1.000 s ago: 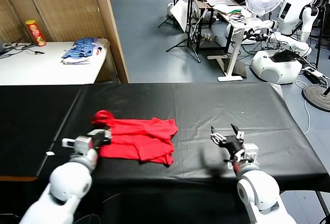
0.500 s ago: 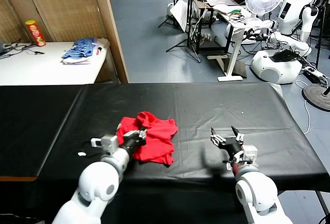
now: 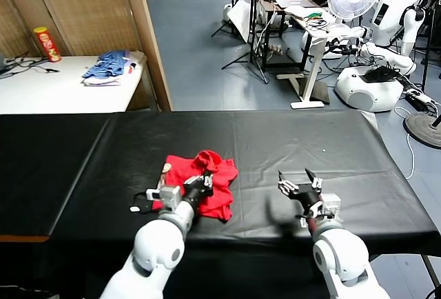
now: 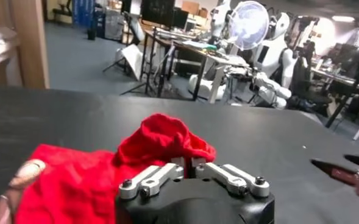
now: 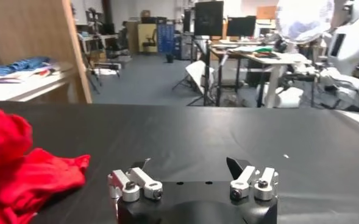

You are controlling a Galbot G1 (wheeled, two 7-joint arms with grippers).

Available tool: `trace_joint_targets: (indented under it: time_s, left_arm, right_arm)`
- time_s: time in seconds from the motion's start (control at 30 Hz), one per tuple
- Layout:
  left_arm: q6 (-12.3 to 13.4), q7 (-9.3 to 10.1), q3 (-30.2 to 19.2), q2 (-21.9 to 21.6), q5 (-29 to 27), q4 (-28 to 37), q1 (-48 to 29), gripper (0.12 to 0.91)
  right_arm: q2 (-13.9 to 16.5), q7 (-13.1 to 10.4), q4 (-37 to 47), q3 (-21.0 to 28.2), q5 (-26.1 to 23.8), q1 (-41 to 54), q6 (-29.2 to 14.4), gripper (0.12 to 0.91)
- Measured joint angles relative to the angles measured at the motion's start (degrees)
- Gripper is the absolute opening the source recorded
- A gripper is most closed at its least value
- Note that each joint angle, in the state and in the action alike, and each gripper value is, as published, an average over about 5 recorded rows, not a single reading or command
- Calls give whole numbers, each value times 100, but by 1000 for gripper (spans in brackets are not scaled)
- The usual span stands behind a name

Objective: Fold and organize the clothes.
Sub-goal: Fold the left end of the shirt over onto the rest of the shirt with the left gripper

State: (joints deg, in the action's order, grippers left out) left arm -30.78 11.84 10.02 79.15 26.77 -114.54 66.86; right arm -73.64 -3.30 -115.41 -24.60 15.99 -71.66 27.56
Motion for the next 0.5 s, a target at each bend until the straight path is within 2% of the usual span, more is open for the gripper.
trace_joint_targets:
  time_s: [0.17, 0.27, 0.37, 0.5]
  left_arm:
    - [101, -7, 65, 117, 689, -114, -1, 625]
    - [199, -55, 152, 64, 871, -243, -22, 751]
    - [230, -65, 296, -91, 928, -357, 26, 792]
    - [265, -61, 557, -355, 814, -456, 171, 798]
  right_arm:
    - [63, 67, 174, 319, 117, 223, -23, 798]
    - [72, 110, 321, 616, 160, 439, -22, 798]
    - [32, 173, 499, 968, 136, 716, -32, 798]
    - [-60, 246, 792, 1455, 15, 1121, -40, 798]
